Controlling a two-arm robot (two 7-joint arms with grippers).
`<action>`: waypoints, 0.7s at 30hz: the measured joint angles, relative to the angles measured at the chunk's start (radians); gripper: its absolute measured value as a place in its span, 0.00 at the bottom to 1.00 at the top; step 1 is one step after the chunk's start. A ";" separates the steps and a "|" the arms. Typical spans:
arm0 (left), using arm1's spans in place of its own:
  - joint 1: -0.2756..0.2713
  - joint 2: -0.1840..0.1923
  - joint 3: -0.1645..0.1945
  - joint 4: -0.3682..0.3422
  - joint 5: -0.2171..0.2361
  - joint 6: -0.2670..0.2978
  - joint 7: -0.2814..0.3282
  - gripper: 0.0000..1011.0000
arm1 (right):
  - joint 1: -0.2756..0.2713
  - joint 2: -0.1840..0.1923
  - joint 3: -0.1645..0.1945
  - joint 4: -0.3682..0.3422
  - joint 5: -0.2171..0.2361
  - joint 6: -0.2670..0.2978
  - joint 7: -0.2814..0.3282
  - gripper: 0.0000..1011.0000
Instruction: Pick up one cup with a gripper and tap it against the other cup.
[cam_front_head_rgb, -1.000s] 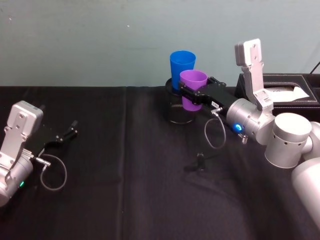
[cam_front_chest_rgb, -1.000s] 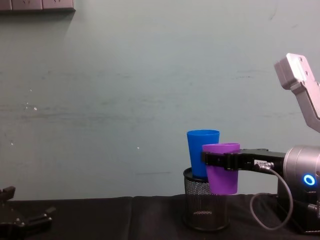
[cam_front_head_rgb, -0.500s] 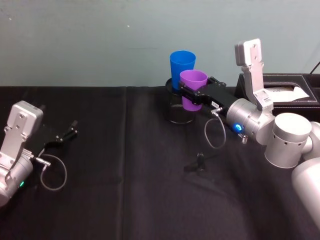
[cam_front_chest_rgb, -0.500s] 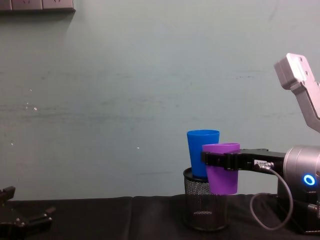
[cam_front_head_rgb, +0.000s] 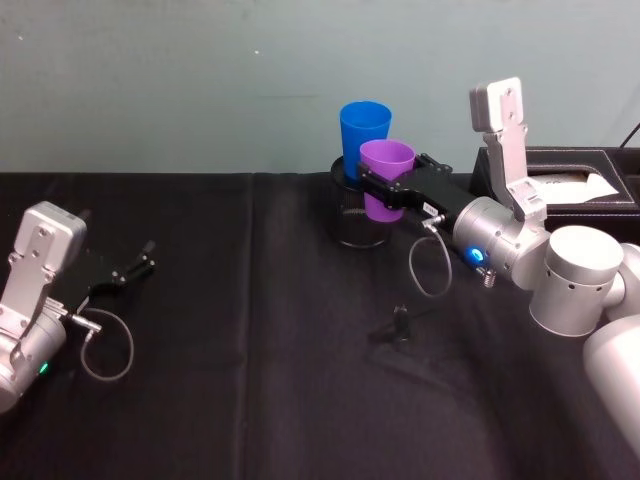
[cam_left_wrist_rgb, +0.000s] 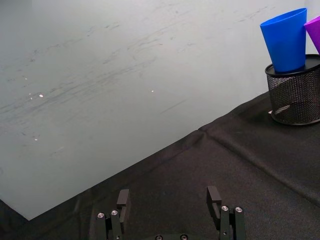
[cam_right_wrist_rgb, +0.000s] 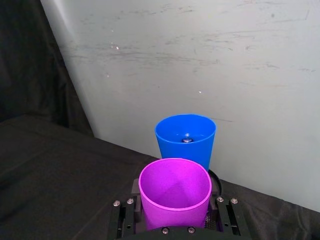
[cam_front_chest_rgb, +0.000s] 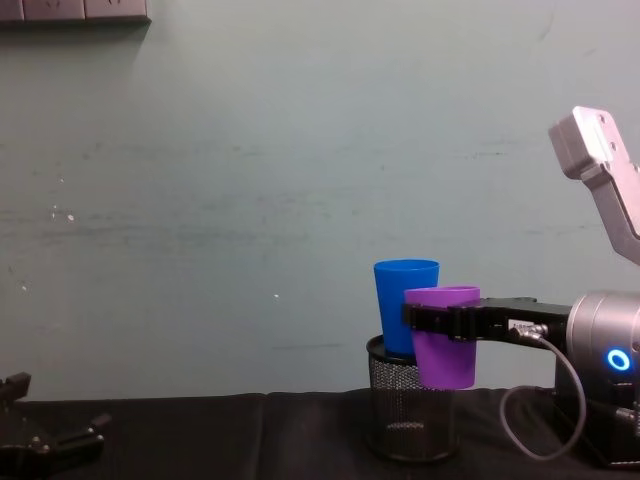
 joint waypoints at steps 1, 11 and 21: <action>0.000 0.000 0.000 0.000 0.000 0.000 0.000 0.99 | 0.000 0.000 0.000 0.000 0.000 0.000 0.000 0.73; 0.000 0.000 0.000 0.000 0.000 0.000 0.000 0.99 | 0.000 0.000 0.000 0.000 0.000 0.000 0.000 0.73; 0.000 0.000 0.000 0.000 0.000 0.000 0.000 0.99 | 0.000 0.000 0.000 0.000 0.000 0.000 0.000 0.73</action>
